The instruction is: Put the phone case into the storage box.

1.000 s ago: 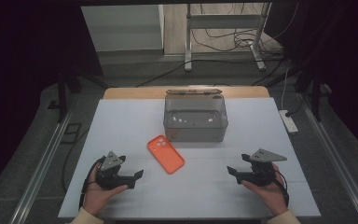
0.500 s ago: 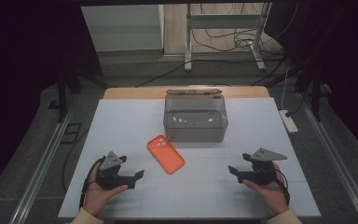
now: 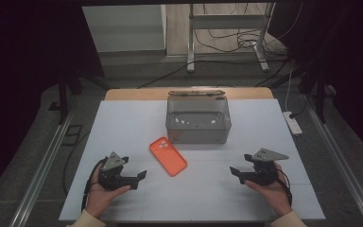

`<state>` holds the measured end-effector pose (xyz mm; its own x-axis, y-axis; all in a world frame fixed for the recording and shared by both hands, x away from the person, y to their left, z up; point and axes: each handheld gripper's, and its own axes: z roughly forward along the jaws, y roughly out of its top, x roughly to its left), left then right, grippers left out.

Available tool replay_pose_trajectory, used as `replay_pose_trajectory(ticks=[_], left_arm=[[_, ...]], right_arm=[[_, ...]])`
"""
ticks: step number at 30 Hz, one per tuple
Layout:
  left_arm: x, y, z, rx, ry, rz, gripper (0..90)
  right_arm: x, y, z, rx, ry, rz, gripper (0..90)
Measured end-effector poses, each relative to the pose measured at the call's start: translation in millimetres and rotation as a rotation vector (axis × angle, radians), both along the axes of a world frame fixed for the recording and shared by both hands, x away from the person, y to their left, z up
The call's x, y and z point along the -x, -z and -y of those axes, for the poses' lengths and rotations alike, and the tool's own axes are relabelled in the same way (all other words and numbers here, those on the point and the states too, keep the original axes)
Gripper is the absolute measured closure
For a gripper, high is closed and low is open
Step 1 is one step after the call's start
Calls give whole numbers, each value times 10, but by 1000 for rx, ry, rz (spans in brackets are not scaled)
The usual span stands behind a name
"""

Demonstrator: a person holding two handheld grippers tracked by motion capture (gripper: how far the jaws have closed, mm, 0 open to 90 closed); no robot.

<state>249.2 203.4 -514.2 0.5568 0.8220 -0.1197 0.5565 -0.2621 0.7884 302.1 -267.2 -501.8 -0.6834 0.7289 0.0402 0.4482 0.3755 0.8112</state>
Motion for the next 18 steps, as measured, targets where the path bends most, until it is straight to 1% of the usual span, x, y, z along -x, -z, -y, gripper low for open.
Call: replay_pose_trajectory(ticks=[5,6,8,9,10,13,18], left_arm=[[6,-9,41,-4,7,4,98],[7,-11,48,-6,10,5,98],[3,-14,59,-10,10,10,98],[1,-17,60,-11,12,13,98],[3,-23,57,-13,17,24,97],[1,-31,48,-16,13,32,97],[-10,-42,29,-15,5,35,97]], right_arm=[[8,-46,-1,-11,10,9,207],[-2,-94,-9,-6,10,20,212],[-19,-131,-21,-20,5,27,213],[-19,-131,-21,-20,5,27,213],[-36,-148,-37,-18,0,29,215],[-59,-154,-48,-12,-8,22,226],[-63,-172,-52,-22,-5,11,225]])
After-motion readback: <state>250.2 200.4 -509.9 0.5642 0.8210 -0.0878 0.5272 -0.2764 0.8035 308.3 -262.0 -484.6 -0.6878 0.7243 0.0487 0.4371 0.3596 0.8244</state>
